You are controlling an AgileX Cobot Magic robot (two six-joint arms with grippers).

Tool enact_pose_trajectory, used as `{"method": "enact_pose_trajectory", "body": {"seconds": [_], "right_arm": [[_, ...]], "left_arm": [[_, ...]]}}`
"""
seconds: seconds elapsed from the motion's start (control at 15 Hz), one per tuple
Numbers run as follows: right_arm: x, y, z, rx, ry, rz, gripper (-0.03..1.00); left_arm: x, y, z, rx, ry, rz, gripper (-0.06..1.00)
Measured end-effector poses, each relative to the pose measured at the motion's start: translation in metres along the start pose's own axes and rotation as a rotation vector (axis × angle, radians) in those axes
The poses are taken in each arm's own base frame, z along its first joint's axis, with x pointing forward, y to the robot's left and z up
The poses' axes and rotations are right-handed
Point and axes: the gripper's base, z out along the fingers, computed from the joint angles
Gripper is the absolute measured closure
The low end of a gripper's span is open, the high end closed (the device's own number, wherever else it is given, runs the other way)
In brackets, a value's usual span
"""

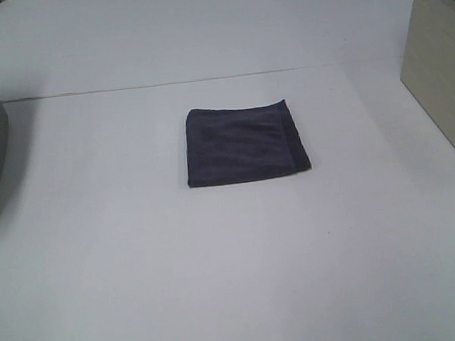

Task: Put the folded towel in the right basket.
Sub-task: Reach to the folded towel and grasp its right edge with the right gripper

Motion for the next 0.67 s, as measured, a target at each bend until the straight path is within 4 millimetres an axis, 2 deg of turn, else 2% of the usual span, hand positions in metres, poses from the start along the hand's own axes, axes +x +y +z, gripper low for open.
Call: {"method": "enact_pose_trajectory", "body": {"seconds": [0.67], "right_arm": [[0.0,0.0,0.0,0.0,0.0,0.0,0.0]], "left_arm": [[0.0,0.0,0.0,0.0,0.0,0.0,-0.05]]}}
